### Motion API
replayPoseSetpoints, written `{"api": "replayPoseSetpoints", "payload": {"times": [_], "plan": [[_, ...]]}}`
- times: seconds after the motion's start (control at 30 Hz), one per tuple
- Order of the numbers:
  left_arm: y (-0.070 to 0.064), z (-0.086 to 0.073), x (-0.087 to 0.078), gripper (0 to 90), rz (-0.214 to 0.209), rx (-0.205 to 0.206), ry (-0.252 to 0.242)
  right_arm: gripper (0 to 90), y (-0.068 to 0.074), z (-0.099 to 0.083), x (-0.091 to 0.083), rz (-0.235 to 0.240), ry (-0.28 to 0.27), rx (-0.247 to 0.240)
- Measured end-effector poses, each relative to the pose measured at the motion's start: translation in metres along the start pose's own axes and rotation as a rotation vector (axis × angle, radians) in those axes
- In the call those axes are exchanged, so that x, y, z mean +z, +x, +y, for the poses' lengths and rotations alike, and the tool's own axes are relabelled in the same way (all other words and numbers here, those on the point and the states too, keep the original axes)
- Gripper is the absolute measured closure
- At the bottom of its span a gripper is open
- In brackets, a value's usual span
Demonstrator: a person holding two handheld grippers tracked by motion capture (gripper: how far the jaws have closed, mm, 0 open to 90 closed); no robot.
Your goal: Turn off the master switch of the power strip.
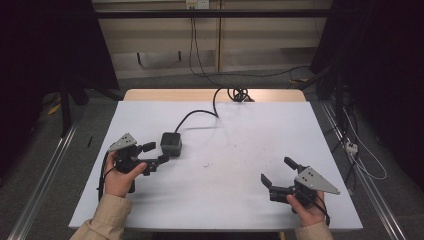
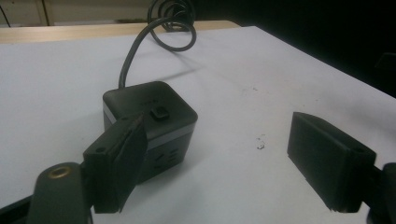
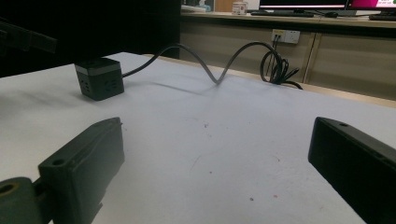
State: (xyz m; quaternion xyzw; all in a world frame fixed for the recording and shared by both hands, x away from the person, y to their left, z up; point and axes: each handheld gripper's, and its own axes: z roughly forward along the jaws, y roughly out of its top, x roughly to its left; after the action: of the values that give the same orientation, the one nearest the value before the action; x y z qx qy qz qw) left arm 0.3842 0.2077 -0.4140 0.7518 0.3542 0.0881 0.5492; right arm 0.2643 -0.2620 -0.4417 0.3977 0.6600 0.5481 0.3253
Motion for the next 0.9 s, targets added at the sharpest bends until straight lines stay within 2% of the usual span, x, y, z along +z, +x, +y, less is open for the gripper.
{"api": "replayPoseSetpoints", "payload": {"times": [0.07,0.27,0.53,0.9], "plan": [[0.0,-0.001,-0.001,18.1,-0.013,-0.003,-0.003,3.1,0.0,0.0,0.0,0.0,0.0,0.0],[0.001,-0.004,-0.004,16.6,-0.016,0.005,-0.002,3.1,0.0,0.0,0.0,-0.002,0.001,-0.001],[0.001,-0.012,-0.009,14.9,0.004,0.024,0.03,3.1,0.0,0.0,0.0,-0.002,0.001,-0.001],[0.002,-0.021,-0.017,14.3,0.017,0.034,0.03,3.1,0.001,0.0,0.0,-0.003,0.003,0.0]]}}
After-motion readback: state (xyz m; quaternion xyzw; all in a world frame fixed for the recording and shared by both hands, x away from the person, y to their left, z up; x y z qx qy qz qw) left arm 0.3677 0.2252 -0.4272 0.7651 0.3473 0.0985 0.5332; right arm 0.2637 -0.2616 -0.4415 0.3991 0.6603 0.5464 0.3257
